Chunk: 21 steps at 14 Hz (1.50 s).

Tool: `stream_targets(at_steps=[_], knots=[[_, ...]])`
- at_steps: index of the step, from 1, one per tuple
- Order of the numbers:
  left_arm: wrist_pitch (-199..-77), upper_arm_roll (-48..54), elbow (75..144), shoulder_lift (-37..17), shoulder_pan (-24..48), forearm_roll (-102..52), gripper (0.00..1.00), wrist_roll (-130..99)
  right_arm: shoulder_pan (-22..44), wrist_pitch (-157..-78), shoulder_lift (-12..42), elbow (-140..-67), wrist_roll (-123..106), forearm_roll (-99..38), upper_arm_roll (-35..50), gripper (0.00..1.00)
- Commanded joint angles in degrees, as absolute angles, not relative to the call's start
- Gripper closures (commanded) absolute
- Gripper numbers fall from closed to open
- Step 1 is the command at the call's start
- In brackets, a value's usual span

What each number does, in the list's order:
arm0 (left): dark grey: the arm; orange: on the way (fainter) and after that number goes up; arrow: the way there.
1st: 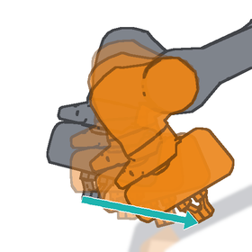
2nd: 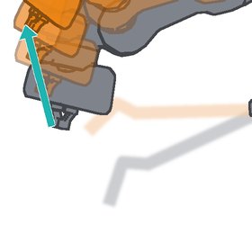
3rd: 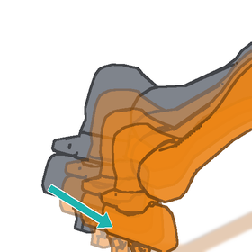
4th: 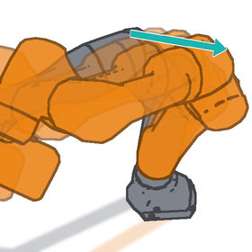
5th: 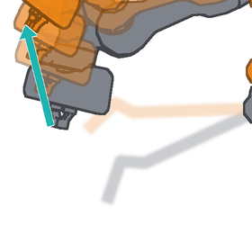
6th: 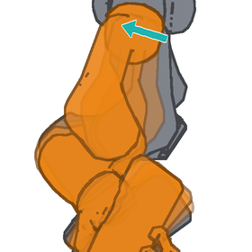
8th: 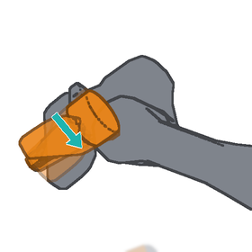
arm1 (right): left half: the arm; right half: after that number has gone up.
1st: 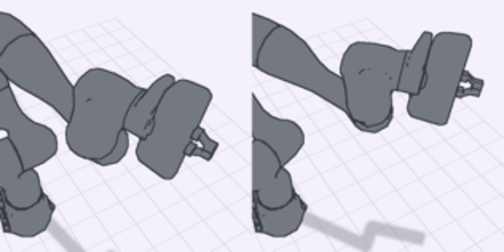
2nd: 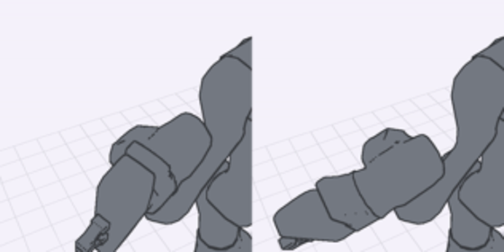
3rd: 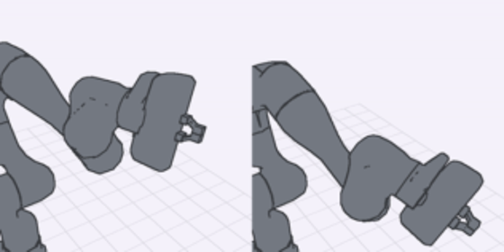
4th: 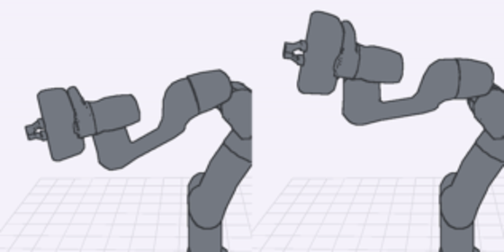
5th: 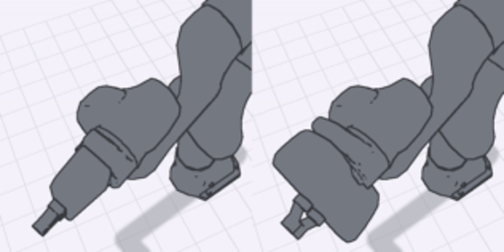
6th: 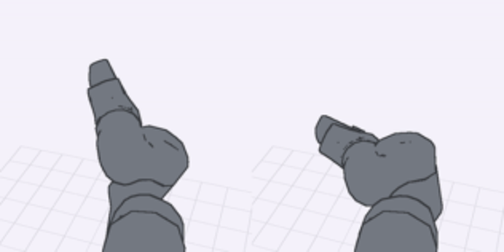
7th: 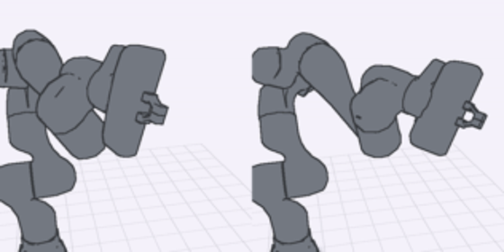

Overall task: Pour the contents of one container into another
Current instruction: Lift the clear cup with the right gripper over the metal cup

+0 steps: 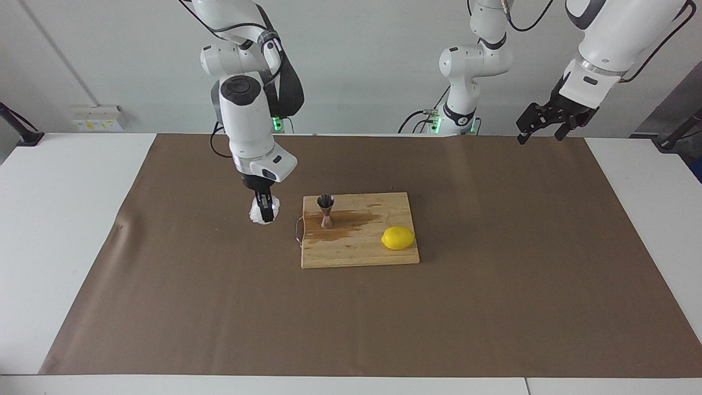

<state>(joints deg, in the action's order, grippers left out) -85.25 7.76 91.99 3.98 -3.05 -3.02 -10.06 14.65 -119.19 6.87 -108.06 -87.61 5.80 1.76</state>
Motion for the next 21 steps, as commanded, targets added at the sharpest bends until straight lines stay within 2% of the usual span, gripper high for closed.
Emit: stream_targets(at_steps=[1, 11, 14, 19, 21], knots=[[-84.73, 7.73, 93.16, 5.27, -3.34, -3.34, 0.0, -10.28, 14.06, -117.25, 7.82, -106.52, -86.22, 7.47, 1.76, 1.0], [-84.73, 7.73, 93.16, 5.27, -3.34, -3.43, 0.0, -10.28, 15.29, -111.28, 8.08, -103.19, -84.21, 10.72, 1.76, 1.0], [-84.73, 7.73, 93.16, 5.27, -3.34, -3.34, 0.0, -10.28, 18.88, -104.43, 11.33, -97.31, -79.65, 15.36, 1.76, 1.0], [-84.73, 7.73, 93.16, 5.27, -3.34, -3.34, 0.0, -10.28, 24.95, -102.57, 12.13, -96.86, -74.19, 22.22, 1.76, 1.0], [-84.73, 7.73, 93.16, 5.27, -3.34, -3.34, 0.0, -10.28, 27.94, -100.73, 13.96, -94.5, -72.95, 25.74, 1.76, 1.0]])
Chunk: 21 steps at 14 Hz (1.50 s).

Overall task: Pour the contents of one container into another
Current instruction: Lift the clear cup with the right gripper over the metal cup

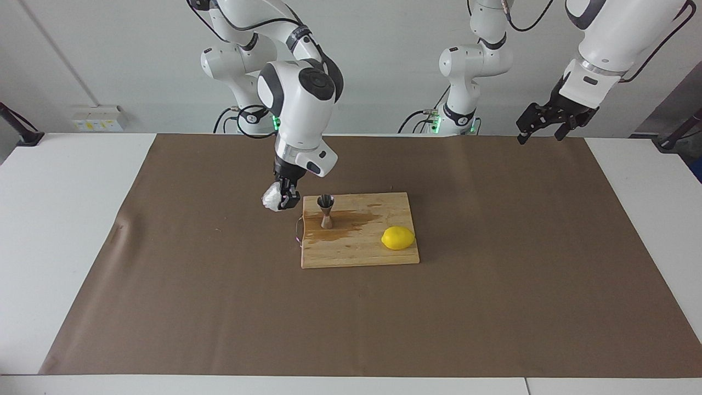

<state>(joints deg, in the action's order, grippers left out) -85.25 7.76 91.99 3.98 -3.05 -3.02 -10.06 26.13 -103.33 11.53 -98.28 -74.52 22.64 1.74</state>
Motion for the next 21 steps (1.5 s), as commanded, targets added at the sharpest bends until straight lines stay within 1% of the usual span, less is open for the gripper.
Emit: stream_targets(at_steps=[1, 8, 14, 21], knots=[[-84.73, 7.73, 93.16, 5.27, -3.34, -3.34, 0.0, -10.28, 28.65, -100.64, 14.24, -94.31, -72.95, 26.1, 1.76, 1.0], [-84.73, 7.73, 93.16, 5.27, -3.34, -3.34, 0.0, -10.28, 33.4, -100.72, 17.84, -94.48, -72.95, 29.79, 2.11, 1.0], [-84.73, 7.73, 93.16, 5.27, -3.34, -3.34, 0.0, -10.28, 36.82, -100.37, 18.72, -95.36, -72.95, 32.17, 2.2, 1.0], [-84.73, 7.73, 93.16, 5.27, -3.34, -3.34, 0.0, -10.28, 37.09, -98.09, 18.63, -95.54, -73.21, 35.59, 2.2, 1.0]])
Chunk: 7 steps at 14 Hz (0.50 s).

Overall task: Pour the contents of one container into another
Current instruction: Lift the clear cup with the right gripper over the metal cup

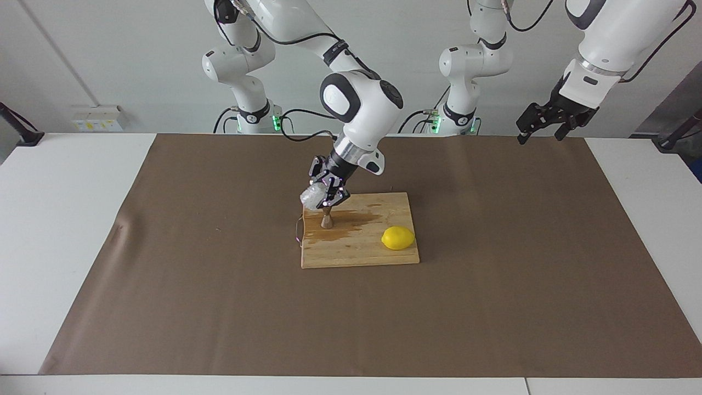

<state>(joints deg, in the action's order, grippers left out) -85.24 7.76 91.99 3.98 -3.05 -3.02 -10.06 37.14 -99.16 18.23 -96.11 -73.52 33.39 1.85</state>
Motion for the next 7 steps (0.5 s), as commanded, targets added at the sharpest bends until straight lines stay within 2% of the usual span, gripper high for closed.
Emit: stream_targets(at_steps=[1, 7], knots=[[-84.73, 7.73, 93.16, 5.27, -3.34, -3.34, 0.0, -10.28, 37.61, -97.82, 18.63, -95.62, -73.13, 35.68, 2.2, 1.0], [-84.73, 7.74, 93.16, 5.27, -3.34, -3.34, 0.0, -10.28, 38.5, -96.77, 18.19, -96.59, -72.86, 37.79, 2.2, 1.0]])
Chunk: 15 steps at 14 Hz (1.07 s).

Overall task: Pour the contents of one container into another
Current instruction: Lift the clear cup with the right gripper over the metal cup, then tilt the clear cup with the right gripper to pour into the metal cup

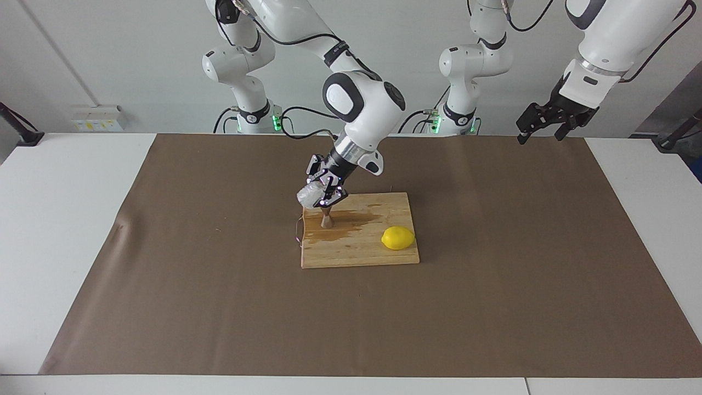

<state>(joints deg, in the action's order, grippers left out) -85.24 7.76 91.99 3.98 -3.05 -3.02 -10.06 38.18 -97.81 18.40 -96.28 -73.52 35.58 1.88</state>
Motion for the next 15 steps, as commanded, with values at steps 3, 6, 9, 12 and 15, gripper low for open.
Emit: stream_targets(at_steps=[3, 6, 9, 12, 15], knots=[[-84.73, 7.73, 93.16, 5.27, -3.34, -3.34, 0.0, -10.28, 38.5, -96.51, 18.11, -96.68, -72.86, 38.67, 2.2, 1.0], [-84.73, 7.73, 93.16, 5.27, -3.34, -3.34, 0.0, -10.28, 38.58, -95.89, 17.93, -96.94, -72.77, 39.46, 2.2, 1.0], [-84.73, 7.73, 93.16, 5.27, -3.34, -3.34, 0.0, -10.28, 38.85, -95.71, 17.75, -97.47, -72.33, 40.25, 2.2, 1.0], [-84.73, 7.73, 93.16, 5.27, -3.34, -3.34, 0.0, -10.28, 39.55, -95.45, 17.32, -97.91, -72.16, 40.78, 2.2, 1.0], [-84.73, 7.73, 93.16, 5.27, -3.34, -3.34, 0.0, -10.28, 39.73, -95.1, 17.23, -98.17, -72.16, 41.48, 2.2, 1.0]])
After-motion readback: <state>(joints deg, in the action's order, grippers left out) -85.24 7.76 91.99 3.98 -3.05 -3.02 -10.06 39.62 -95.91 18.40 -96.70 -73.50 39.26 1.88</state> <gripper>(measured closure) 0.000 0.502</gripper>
